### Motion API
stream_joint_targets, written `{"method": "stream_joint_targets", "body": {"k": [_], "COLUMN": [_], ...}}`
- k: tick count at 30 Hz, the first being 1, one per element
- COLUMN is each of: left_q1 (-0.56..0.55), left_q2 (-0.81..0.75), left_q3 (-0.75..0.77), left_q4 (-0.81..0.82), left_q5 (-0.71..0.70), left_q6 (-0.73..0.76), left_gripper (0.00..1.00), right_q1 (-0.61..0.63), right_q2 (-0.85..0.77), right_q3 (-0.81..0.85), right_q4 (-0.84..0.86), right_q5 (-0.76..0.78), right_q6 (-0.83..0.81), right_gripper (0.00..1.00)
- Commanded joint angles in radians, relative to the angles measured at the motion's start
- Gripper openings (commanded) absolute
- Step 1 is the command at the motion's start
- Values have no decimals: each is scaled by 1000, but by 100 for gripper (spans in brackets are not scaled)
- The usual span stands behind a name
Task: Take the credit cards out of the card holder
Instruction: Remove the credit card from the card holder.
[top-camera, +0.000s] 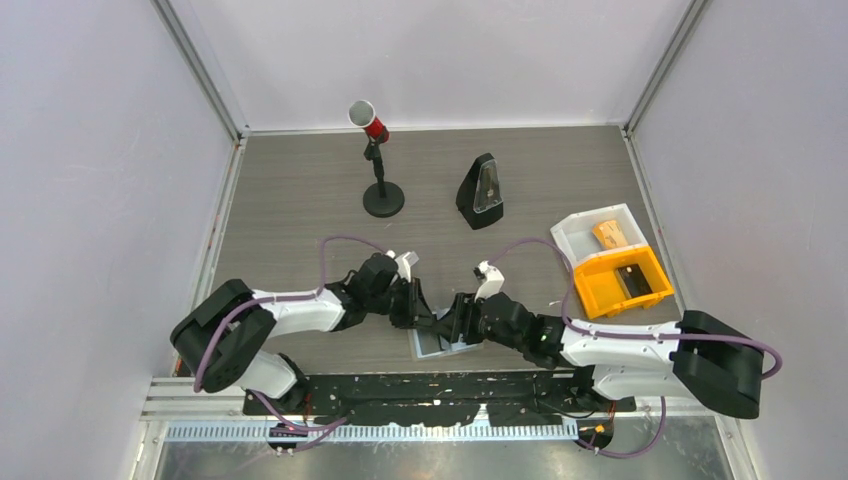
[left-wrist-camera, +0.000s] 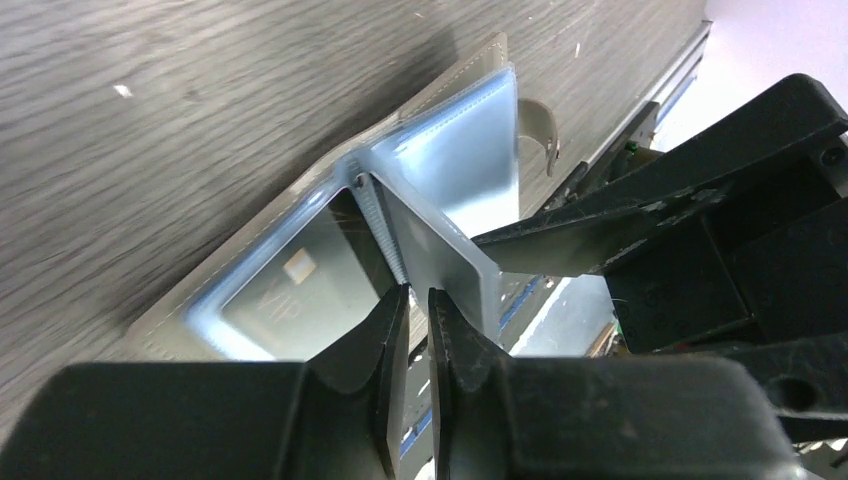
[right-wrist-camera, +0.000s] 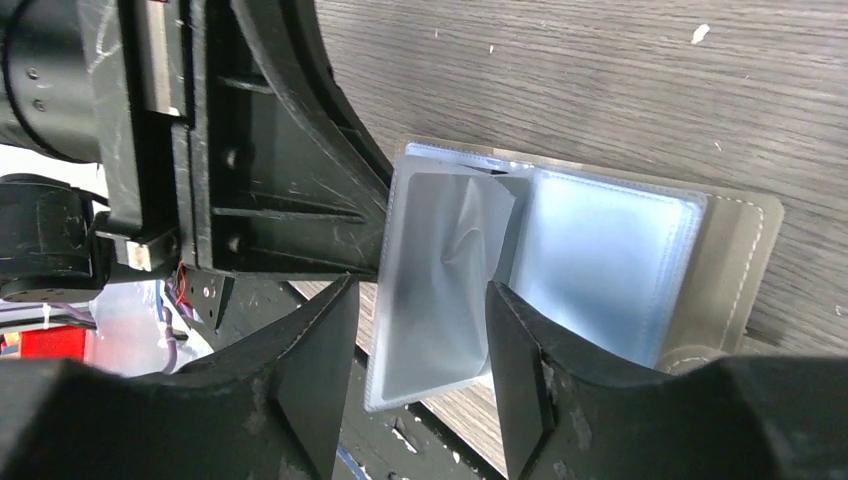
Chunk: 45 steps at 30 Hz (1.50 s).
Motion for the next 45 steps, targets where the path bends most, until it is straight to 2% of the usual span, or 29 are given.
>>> {"method": "stream_joint_targets", "body": {"k": [1,6,11,17,24,31,37,45], "left_q1": [-33,-62,-79,-99,-98,-93,-88,-84], "left_q2": [29,37,90,152,94,-85,-178,-125], "left_q3": [39,52,80,128,125,119,71,10], "left_q4": [133,142,163,181,131,-123,-203,-166], "left_q5": [56,59,66,78,36,-105,-182,-187], "left_q6": [-49,-61,-67,-71,-37,62,93,95], "left_gripper": [15,15,15,16,16,17,17,13], "right_q1": [-3,-5,-6,-6,-5,-5,-5,-6], "right_q2": [-71,-190,-311,-406,-418,-349,-208,-53], "right_q3": [14,52,108,140,156,152,158,171], "right_q4": [-44,-234,-463,-565,-553,-469,-370,-290], "right_q5": [33,89,172,192,135,77,19,18], "right_q6": [-5,-29,-44,-62,-101,-106,-104,-98], "right_gripper": [59,68,71,70,62,49,46,46]}}
